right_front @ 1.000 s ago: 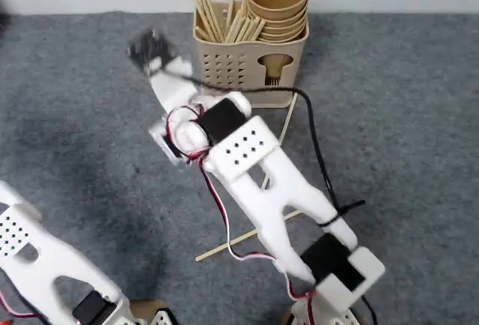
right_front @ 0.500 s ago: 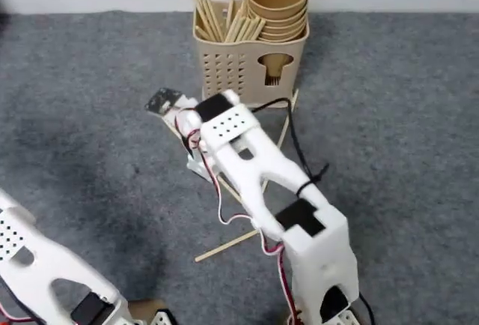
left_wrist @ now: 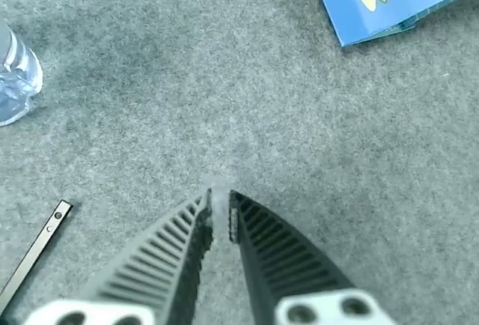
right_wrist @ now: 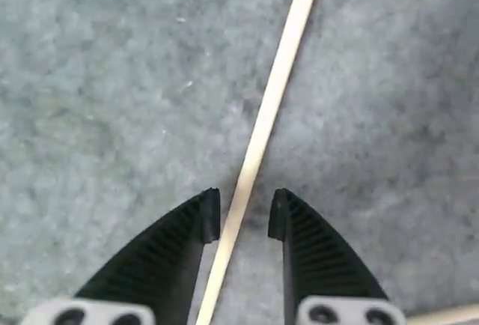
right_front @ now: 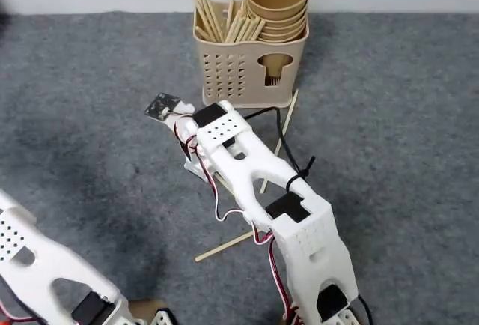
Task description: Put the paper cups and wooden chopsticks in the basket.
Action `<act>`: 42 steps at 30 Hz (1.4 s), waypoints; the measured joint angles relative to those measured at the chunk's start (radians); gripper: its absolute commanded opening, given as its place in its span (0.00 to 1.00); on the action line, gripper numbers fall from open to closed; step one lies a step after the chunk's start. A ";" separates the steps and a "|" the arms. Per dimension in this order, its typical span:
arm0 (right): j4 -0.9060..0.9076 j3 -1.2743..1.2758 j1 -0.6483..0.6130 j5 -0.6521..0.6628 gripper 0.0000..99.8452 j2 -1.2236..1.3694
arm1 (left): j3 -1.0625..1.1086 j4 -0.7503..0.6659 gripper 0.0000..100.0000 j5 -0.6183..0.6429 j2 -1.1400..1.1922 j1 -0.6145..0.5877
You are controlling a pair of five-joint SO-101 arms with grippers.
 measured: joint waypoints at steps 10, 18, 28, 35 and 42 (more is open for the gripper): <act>-0.020 -0.017 0.005 0.000 0.04 0.058 | 0.000 0.000 0.05 0.000 0.000 0.000; -0.058 -0.018 0.005 0.000 0.02 0.063 | 0.000 0.000 0.05 0.000 0.000 0.000; -0.068 -0.017 0.006 0.000 0.02 0.006 | 0.000 0.000 0.05 0.000 0.000 0.000; -0.068 -0.017 0.003 0.000 0.02 -0.256 | 0.000 0.000 0.05 0.000 0.000 0.000; -0.350 -0.017 -0.009 -0.180 0.02 -0.502 | 0.000 0.000 0.05 0.000 0.000 0.000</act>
